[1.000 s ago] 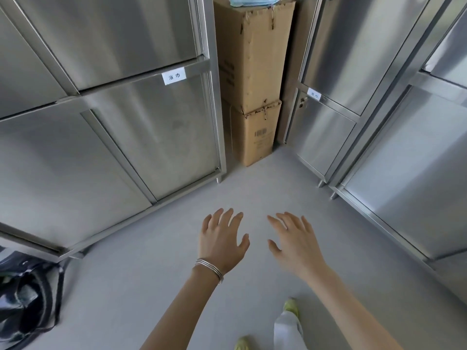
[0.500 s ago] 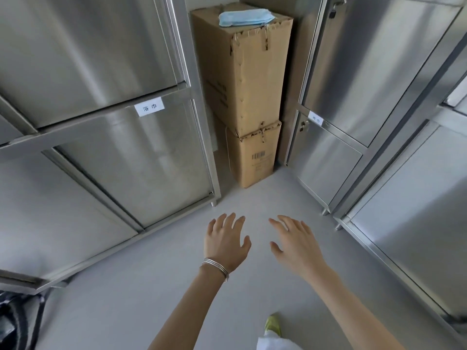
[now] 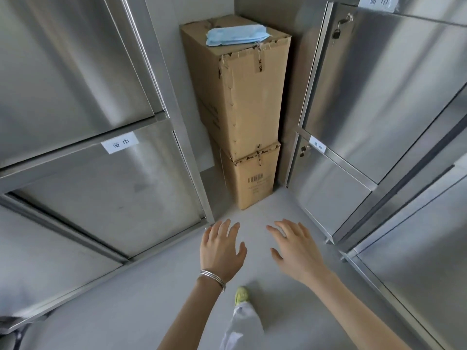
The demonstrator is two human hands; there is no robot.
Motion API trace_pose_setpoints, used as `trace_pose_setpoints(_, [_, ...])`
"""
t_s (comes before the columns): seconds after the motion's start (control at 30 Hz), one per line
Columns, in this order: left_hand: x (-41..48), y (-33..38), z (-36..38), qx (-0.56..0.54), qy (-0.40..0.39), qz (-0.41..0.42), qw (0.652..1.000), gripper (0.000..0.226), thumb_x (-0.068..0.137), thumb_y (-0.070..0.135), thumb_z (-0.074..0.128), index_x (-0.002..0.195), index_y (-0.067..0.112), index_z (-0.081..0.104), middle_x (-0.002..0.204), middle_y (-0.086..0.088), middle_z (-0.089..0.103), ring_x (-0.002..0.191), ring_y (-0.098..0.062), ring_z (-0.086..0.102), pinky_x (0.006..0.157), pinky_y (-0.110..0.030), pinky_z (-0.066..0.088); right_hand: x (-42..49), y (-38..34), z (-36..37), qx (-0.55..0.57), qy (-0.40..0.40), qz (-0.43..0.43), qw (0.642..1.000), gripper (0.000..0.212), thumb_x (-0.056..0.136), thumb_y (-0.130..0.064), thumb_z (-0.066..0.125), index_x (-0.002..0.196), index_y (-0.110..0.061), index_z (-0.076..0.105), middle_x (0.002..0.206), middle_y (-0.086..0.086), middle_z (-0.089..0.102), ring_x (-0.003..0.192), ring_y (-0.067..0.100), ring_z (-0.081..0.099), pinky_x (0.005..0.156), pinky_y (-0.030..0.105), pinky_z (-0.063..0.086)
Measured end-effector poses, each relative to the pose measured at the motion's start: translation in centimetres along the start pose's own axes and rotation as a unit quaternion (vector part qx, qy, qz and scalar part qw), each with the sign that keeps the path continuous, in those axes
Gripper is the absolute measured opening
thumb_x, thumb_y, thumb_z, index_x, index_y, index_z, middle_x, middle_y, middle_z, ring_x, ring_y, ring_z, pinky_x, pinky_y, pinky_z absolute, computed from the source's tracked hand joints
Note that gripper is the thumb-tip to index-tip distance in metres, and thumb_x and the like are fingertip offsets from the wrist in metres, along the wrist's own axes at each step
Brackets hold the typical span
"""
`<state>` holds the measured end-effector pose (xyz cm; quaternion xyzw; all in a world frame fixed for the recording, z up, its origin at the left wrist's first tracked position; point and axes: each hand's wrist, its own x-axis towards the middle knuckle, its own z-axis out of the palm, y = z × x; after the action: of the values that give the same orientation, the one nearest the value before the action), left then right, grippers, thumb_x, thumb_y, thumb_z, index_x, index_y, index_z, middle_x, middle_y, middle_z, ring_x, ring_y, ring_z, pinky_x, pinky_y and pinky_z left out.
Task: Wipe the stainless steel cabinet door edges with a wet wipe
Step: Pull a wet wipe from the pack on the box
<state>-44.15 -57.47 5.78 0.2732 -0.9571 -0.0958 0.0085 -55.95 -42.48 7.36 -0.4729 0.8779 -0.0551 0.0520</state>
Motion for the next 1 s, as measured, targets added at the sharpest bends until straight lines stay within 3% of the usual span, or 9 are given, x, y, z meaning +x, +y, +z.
trace_pose_setpoints(0.1, [4.3, -0.5, -0.1, -0.012, 0.023, 0.006, 1.0, 0.051, 0.092, 0.042, 0.049, 0.139, 0.023, 0.049, 0.147, -0.001, 0.046, 0.138, -0.023, 0.038, 0.112, -0.036, 0.027, 4.2, 1.8, -0.1, -0.004, -0.001, 0.003, 1.0, 0.053, 0.089, -0.032, 0.054, 0.138, -0.016, 0.044, 0.139, 0.006, 0.044, 0.132, 0.024, 0.037, 0.11, 0.044, 0.028])
trace_pose_setpoints(0.27, [14.2, -0.9, -3.0, -0.016, 0.068, 0.039, 0.997, 0.049, 0.089, 0.037, 0.055, 0.134, 0.018, 0.054, 0.142, -0.003, 0.05, 0.134, -0.025, 0.042, 0.11, -0.038, 0.031, 12.5, 4.4, -3.3, -0.005, 0.033, 0.018, 0.999, 0.053, 0.089, -0.032, 0.053, 0.139, -0.018, 0.042, 0.137, 0.004, 0.044, 0.13, 0.024, 0.038, 0.109, 0.041, 0.028])
trace_pose_setpoints(0.37, [19.7, -0.4, -5.1, -0.02, 0.133, 0.068, 0.989, 0.042, 0.072, 0.027, 0.075, 0.111, 0.012, 0.069, 0.115, -0.007, 0.067, 0.113, -0.029, 0.061, 0.096, -0.042, 0.047, 17.4, 5.6, -5.7, 0.009, 0.068, 0.03, 0.997, 0.052, 0.087, -0.03, 0.056, 0.136, -0.017, 0.046, 0.134, 0.003, 0.048, 0.128, 0.024, 0.041, 0.107, 0.042, 0.03])
trace_pose_setpoints(0.53, [26.3, 0.5, -7.5, -0.041, 0.192, 0.098, 0.976, 0.042, 0.057, 0.021, 0.083, 0.098, 0.013, 0.073, 0.097, -0.004, 0.071, 0.094, -0.029, 0.068, 0.082, -0.042, 0.055, 23.9, 7.1, -8.3, 0.014, 0.095, 0.031, 0.995, 0.053, 0.087, -0.031, 0.056, 0.137, -0.017, 0.045, 0.135, 0.002, 0.047, 0.129, 0.023, 0.039, 0.107, 0.045, 0.029])
trace_pose_setpoints(0.63, [29.9, 0.4, -8.0, -0.041, 0.222, 0.105, 0.969, 0.042, 0.059, 0.02, 0.081, 0.099, 0.012, 0.072, 0.099, -0.006, 0.071, 0.096, -0.03, 0.068, 0.082, -0.043, 0.054, 27.4, 8.2, -9.1, 0.012, 0.104, 0.021, 0.994, 0.051, 0.085, -0.03, 0.058, 0.134, -0.016, 0.049, 0.131, 0.002, 0.049, 0.126, 0.024, 0.042, 0.106, 0.045, 0.031])
trace_pose_setpoints(0.8, [35.5, 0.7, -9.1, -0.043, 0.208, 0.076, 0.974, 0.04, 0.075, 0.024, 0.07, 0.113, 0.011, 0.069, 0.113, -0.007, 0.068, 0.113, -0.032, 0.061, 0.094, -0.046, 0.047, 33.3, 10.9, -9.4, 0.027, 0.134, 0.005, 0.991, 0.045, 0.08, -0.023, 0.067, 0.122, -0.011, 0.058, 0.117, 0.01, 0.058, 0.114, 0.031, 0.052, 0.097, 0.048, 0.04])
trace_pose_setpoints(1.0, [43.3, 3.1, -11.4, -0.04, 0.218, 0.042, 0.974, 0.041, 0.079, 0.023, 0.068, 0.117, 0.008, 0.067, 0.122, -0.01, 0.064, 0.118, -0.033, 0.057, 0.099, -0.044, 0.044, 41.3, 15.1, -12.4, 0.026, 0.147, -0.043, 0.988, 0.049, 0.081, -0.027, 0.066, 0.126, -0.011, 0.055, 0.124, 0.009, 0.055, 0.118, 0.031, 0.05, 0.097, 0.047, 0.04])
